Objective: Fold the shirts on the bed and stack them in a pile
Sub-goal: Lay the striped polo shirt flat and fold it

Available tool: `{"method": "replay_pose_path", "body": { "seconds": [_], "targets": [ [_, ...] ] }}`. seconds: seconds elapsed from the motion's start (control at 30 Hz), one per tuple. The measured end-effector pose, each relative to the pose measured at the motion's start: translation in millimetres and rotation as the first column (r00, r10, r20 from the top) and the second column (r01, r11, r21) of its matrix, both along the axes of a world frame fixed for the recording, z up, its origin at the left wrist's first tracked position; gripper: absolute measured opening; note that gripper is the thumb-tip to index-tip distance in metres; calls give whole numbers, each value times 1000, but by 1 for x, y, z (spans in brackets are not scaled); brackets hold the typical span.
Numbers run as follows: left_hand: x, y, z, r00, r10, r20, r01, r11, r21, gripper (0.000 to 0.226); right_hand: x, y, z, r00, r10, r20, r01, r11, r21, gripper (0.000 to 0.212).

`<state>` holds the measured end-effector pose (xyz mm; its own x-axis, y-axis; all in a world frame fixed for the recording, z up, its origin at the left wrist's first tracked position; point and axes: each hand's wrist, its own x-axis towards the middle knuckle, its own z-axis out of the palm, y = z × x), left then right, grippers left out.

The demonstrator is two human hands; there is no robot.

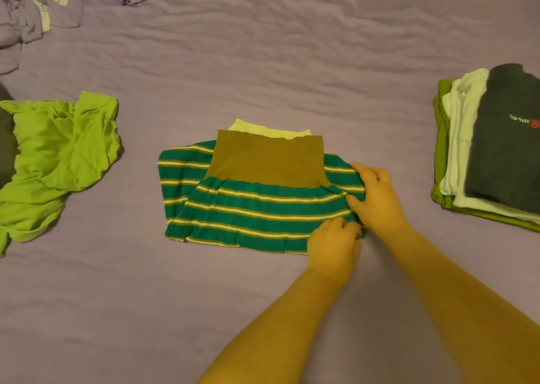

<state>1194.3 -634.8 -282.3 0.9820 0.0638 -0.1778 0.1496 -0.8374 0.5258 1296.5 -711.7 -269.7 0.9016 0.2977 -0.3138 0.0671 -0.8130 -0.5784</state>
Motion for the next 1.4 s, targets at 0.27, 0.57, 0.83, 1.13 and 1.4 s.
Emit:
{"method": "replay_pose_path", "body": {
  "seconds": [0.27,0.57,0.83,1.13,1.4],
  "targets": [
    [-17,90,41,921,355,-159,-388,804,-452,12,-2,84,43,999,33,-16,-33,999,36,80],
    [-57,220,63,730,594,-337,-649,448,-615,13,-34,226,68,989,139,49,-139,990,7,83],
    [-101,299,41,656,650,-384,-726,403,-557,14,-78,324,46,973,228,19,-228,974,-11,81],
    [-74,313,21,625,663,-412,-775,466,-427,53,-80,288,21,974,226,-17,-226,974,-23,53],
    [-23,299,10,571,638,-517,-821,433,-372,81,-71,209,4,870,-461,-174,454,887,-83,61]
  ]
}}
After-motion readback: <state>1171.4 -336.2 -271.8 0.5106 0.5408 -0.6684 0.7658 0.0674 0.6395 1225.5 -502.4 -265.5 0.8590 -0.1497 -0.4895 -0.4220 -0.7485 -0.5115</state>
